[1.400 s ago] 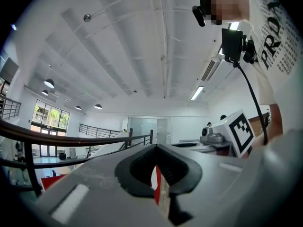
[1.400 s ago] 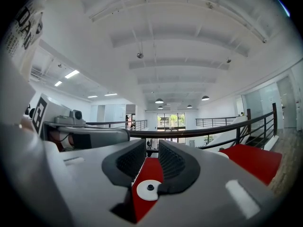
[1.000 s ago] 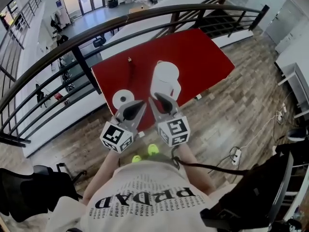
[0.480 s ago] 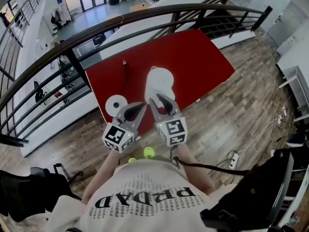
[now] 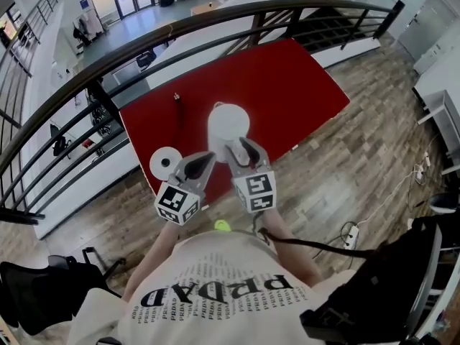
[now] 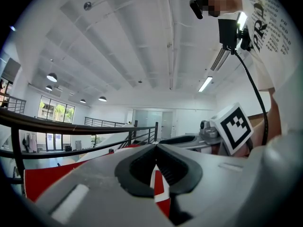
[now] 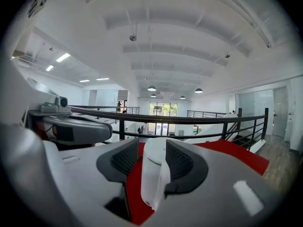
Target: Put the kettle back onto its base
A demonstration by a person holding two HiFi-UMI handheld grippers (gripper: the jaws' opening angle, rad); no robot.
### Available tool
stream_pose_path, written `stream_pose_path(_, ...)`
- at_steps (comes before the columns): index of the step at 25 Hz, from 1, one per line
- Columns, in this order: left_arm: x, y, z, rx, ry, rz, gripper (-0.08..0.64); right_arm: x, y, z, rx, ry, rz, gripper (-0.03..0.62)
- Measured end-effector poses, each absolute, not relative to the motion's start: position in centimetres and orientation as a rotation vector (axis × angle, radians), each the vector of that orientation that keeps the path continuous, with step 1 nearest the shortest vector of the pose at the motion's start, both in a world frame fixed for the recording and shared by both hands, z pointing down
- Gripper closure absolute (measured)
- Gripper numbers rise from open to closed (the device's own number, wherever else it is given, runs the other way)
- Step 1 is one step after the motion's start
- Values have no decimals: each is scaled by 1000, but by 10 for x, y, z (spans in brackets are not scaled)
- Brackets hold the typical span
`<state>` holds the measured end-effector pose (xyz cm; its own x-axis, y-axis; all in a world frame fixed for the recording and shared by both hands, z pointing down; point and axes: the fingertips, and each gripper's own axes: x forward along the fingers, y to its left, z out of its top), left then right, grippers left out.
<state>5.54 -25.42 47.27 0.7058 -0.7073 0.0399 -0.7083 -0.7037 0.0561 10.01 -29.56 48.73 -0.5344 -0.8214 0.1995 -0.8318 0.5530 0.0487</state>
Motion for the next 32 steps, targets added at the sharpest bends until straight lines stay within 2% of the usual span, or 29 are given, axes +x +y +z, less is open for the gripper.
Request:
stream_pose_path(3, 62, -260, 484, 2821, -1184, 42, 554, 110, -301, 500, 1392, -2545, 75, 388)
stream_pose_path(17, 79, -277, 516, 2757, -1189, 105, 554, 137, -318, 562, 1350, -2407, 200, 383)
stream_pose_path(29, 83, -282, 526, 2743, -1178, 143, 554, 126, -325, 577, 1287, -2423, 241, 388)
stream_pose_path(32, 84, -284, 527, 2748, -1175, 138, 554, 124, -326, 583, 1273, -2425, 254, 411)
